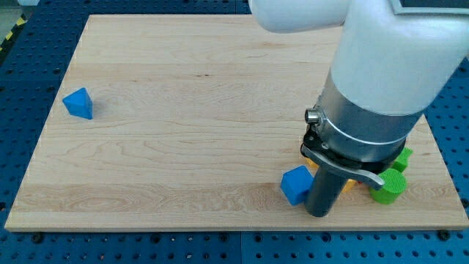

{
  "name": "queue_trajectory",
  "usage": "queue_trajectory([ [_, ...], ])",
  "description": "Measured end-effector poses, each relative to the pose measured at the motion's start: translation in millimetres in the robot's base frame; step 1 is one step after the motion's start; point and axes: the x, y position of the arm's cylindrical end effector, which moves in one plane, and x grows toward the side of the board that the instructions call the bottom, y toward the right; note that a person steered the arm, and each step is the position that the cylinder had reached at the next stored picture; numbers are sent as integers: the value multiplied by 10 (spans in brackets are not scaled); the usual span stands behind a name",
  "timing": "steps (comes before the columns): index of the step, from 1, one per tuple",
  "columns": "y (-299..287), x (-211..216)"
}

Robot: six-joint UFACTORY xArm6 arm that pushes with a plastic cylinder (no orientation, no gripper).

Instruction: Nudge the green circle a bit up

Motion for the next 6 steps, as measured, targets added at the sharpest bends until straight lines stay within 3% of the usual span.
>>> queue_trajectory([
  [4, -672, -210],
  [5, -330, 149],
  [6, -109, 146],
])
